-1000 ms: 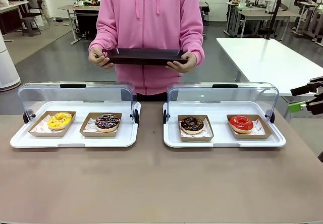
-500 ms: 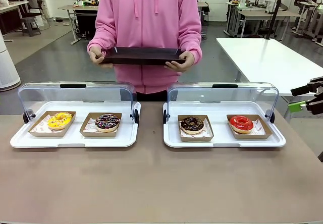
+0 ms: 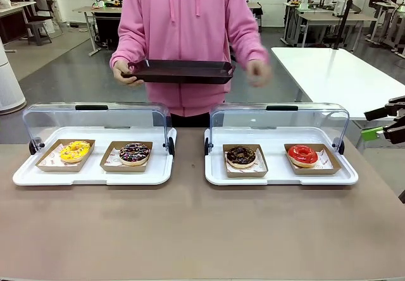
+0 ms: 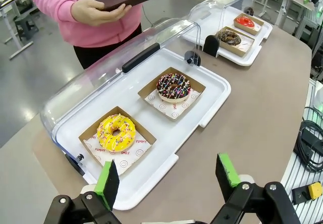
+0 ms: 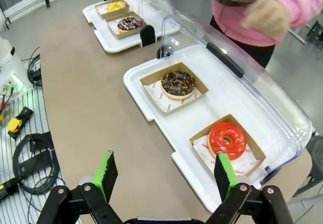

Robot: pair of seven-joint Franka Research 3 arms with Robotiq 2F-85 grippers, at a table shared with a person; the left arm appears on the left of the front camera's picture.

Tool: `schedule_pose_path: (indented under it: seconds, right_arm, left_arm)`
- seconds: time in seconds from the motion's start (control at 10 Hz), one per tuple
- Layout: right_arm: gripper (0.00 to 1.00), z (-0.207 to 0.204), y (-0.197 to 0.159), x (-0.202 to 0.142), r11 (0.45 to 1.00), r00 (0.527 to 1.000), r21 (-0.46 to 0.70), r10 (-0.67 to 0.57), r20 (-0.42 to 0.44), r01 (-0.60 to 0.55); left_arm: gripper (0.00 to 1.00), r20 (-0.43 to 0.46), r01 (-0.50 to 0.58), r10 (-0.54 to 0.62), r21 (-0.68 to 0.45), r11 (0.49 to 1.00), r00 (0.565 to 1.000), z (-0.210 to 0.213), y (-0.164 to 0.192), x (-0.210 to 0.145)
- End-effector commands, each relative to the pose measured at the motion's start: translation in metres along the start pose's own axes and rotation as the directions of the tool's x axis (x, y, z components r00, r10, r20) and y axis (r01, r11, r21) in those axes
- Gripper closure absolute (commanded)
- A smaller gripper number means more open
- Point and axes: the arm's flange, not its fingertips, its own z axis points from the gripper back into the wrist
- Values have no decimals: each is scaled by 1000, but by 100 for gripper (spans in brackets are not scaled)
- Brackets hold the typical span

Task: Provide the desired donut to the person.
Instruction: Pick up and lift the Paper togo box containing the Donut pointed at by the person.

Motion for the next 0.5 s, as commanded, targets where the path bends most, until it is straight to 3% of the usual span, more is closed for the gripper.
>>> schedule_pose_path:
  seconds: [0.0,0.4]
  right_arm:
    - [0,0,-1,-2,1000,1000,6,11,-1,-11]
    - [0,0,-1,-2,1000,1000,6,11,-1,-11]
  left_arm:
    - [0,7,-13,13,2,1000,1000,0,2,1]
    - [0,7,-13,13,2,1000,1000,0,2,1]
